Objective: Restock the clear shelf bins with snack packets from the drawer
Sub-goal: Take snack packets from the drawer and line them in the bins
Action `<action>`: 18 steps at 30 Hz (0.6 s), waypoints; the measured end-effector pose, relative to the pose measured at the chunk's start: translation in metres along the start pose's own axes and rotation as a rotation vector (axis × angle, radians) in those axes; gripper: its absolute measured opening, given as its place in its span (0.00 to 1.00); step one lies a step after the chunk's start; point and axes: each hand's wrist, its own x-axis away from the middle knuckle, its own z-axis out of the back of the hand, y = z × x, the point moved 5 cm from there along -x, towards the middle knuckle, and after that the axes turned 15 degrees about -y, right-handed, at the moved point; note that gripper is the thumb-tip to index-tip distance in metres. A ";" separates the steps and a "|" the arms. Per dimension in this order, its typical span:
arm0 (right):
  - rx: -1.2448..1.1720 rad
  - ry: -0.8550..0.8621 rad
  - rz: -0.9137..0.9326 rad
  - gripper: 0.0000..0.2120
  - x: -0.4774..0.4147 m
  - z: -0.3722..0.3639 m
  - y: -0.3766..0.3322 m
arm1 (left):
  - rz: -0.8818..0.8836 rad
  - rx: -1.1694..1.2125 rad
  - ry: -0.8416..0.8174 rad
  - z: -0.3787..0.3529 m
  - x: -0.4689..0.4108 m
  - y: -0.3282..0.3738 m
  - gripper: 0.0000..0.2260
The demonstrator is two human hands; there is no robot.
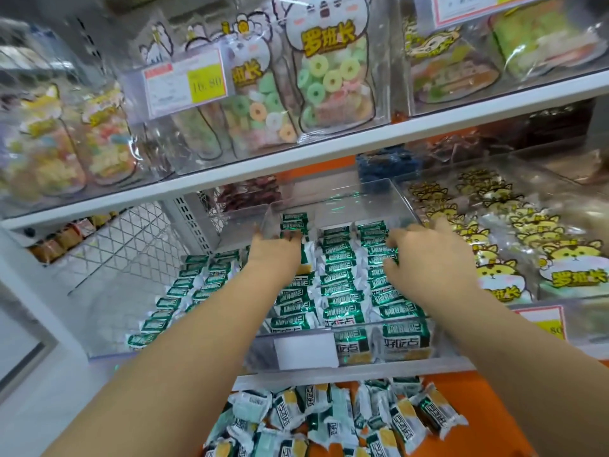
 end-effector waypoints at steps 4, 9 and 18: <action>-0.003 0.010 0.003 0.13 0.003 0.000 0.000 | -0.067 0.086 -0.027 0.002 0.001 -0.006 0.28; 0.001 0.015 0.002 0.14 0.002 0.000 -0.001 | -0.153 0.157 -0.084 0.006 -0.002 -0.021 0.36; 0.014 0.058 0.007 0.14 0.003 0.001 -0.001 | -0.094 0.027 -0.059 -0.002 -0.004 -0.008 0.33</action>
